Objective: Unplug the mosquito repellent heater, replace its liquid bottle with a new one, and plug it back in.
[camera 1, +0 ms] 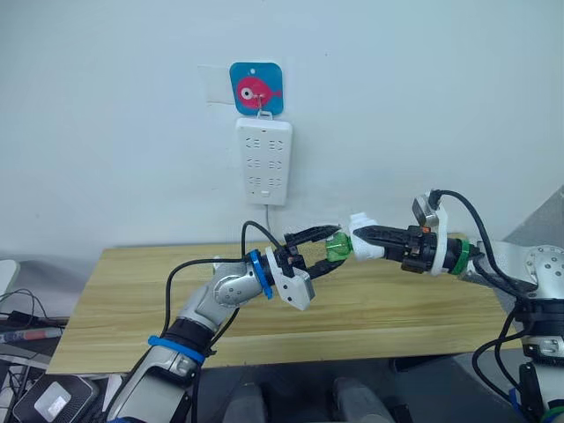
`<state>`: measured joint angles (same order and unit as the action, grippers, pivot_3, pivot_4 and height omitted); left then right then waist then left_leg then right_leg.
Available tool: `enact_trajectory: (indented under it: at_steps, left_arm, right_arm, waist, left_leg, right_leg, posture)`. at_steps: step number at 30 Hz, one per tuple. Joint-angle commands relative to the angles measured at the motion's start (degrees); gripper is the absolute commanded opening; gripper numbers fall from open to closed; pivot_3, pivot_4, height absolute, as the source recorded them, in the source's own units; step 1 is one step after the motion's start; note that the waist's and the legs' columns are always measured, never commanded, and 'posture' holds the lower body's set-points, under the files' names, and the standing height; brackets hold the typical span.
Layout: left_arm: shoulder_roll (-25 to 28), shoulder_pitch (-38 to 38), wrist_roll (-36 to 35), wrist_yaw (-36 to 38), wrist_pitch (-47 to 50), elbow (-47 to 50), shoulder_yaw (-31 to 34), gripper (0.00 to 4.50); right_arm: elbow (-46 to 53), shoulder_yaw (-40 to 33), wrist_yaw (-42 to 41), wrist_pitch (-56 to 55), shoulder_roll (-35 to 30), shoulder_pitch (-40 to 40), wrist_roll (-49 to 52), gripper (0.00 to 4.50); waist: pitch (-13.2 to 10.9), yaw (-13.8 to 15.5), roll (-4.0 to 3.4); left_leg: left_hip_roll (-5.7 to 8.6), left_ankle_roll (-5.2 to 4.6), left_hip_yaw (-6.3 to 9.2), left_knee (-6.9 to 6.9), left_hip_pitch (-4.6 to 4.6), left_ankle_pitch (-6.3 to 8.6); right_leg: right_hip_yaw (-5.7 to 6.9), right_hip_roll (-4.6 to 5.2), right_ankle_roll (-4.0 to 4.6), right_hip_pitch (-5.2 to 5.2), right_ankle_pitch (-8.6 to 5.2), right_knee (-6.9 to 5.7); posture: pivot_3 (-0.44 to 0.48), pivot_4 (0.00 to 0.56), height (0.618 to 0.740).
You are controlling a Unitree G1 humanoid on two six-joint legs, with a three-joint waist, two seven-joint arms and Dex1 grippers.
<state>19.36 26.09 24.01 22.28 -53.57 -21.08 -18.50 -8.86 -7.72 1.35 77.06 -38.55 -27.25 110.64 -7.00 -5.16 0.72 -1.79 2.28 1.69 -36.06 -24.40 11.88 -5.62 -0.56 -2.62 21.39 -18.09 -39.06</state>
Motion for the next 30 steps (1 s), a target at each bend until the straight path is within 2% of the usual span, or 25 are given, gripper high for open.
enact_trajectory:
  at_steps: [1,4,7,10,12,16,18,20,23,25,26,30]
  left_arm:
    - [0.73,1.28,-2.13,-0.35,-1.69,0.32,-0.37,2.24]
    - [1.20,1.36,-5.66,1.70,0.02,-0.22,-0.78,2.24]
    - [0.12,-0.42,-22.64,13.86,13.77,4.16,-2.67,2.24]
    - [1.47,-2.31,-44.14,25.77,40.80,16.88,-3.01,2.24]
    - [3.73,-2.68,-54.81,29.42,56.61,22.78,-1.72,2.24]
    - [7.50,0.31,-81.01,28.67,92.96,24.10,4.73,2.24]
    - [6.36,2.72,-89.92,25.97,104.69,19.76,8.47,2.24]
    - [5.29,4.27,-94.52,25.21,111.77,16.02,10.82,2.24]
    - [4.69,4.82,-95.24,25.84,117.71,13.26,11.75,2.24]
    - [4.15,4.74,-94.85,25.27,119.49,13.17,12.63,2.95]
    - [3.73,4.74,-94.67,24.86,120.15,13.16,13.25,3.12]
    - [1.90,5.58,-93.12,21.80,119.97,11.35,17.25,4.40]
  right_arm:
    - [2.34,0.21,-0.66,-1.21,-1.07,0.38,2.36,2.99]
    - [2.58,0.58,-1.06,-1.60,-1.38,0.50,2.36,2.99]
    - [3.04,1.42,-2.27,-1.07,-2.82,0.43,2.02,2.99]
    - [5.38,1.80,-8.57,1.92,-4.98,0.10,-3.01,2.99]
    - [5.84,2.22,-11.92,2.87,-5.86,-0.32,-5.56,2.99]
    - [5.70,3.05,-18.15,4.31,-6.21,-1.81,-10.29,2.99]
    - [5.54,3.34,-20.05,4.67,-5.94,-2.46,-11.51,2.99]
    - [5.77,3.60,-21.61,4.95,-5.75,-2.75,-12.41,2.99]
    - [6.16,3.97,-22.67,5.12,-5.52,-2.77,-13.28,2.99]
    - [6.23,3.93,-22.70,4.96,-5.48,-2.58,-13.66,2.99]
    - [6.32,3.85,-22.73,4.89,-5.44,-2.46,-13.88,2.99]
    - [6.11,3.01,-21.51,4.28,-4.78,-1.79,-13.32,2.99]
  waist:
    - [0.00,0.01,0.00]
    - [0.00,0.01,0.00]
    - [0.00,-0.06,0.00]
    - [0.00,-0.28,0.00]
    - [0.00,-0.83,-0.01]
    - [0.00,-1.51,-0.01]
    - [-0.01,-1.57,-0.01]
    - [-0.01,-1.56,0.00]
    - [-0.01,-1.51,0.00]
    - [-0.01,-1.46,0.00]
    - [-0.01,-1.45,0.00]
    - [-0.01,-1.27,0.00]
  left_leg:
    - [0.00,0.00,0.01,0.00,0.00,0.00]
    - [0.00,0.00,0.02,0.00,0.00,0.00]
    - [0.00,0.00,0.01,-0.02,0.00,0.00]
    - [-0.01,0.00,0.02,0.00,-0.02,0.00]
    - [-0.04,0.00,0.15,0.00,-0.06,0.00]
    - [-0.09,-0.01,0.42,-0.02,0.01,0.00]
    - [-0.09,-0.01,0.50,-0.04,0.03,0.00]
    - [-0.07,-0.02,0.54,-0.07,0.04,0.00]
    - [-0.06,-0.02,0.54,-0.09,0.03,0.00]
    - [-0.05,-0.02,0.53,-0.07,0.02,0.00]
    - [-0.05,-0.02,0.53,-0.07,0.00,0.00]
    - [-0.05,-0.01,0.53,-0.08,0.00,0.00]
  right_leg:
    - [0.01,0.00,0.00,0.00,0.00,0.00]
    - [0.01,0.00,0.00,-0.01,0.00,-0.01]
    - [0.01,0.00,0.00,-0.01,0.00,-0.03]
    - [0.03,0.00,0.00,0.01,0.00,-0.02]
    - [0.10,-0.06,0.02,0.04,-0.02,-0.02]
    - [0.26,-0.16,0.04,-0.03,-0.06,-0.11]
    - [0.29,-0.22,-0.14,-0.05,-0.16,-0.13]
    - [0.32,-0.22,-0.20,-0.07,-0.20,-0.14]
    - [0.32,-0.23,-0.21,-0.08,-0.20,-0.10]
    - [0.28,-0.23,0.02,-0.07,-0.08,-0.07]
    - [0.28,-0.23,0.05,-0.05,-0.06,-0.05]
    - [0.28,-0.21,0.06,-0.06,-0.06,-0.05]
  posture:
    - [-0.101,0.095,0.740]
    - [-0.101,0.095,0.740]
    - [-0.100,0.100,0.740]
    - [-0.100,0.103,0.740]
    - [-0.097,0.103,0.740]
    - [-0.094,0.103,0.740]
    - [-0.096,0.102,0.740]
    - [-0.099,0.101,0.740]
    - [-0.102,0.101,0.740]
    - [-0.108,0.100,0.740]
    - [-0.108,0.100,0.740]
    - [-0.107,0.097,0.740]
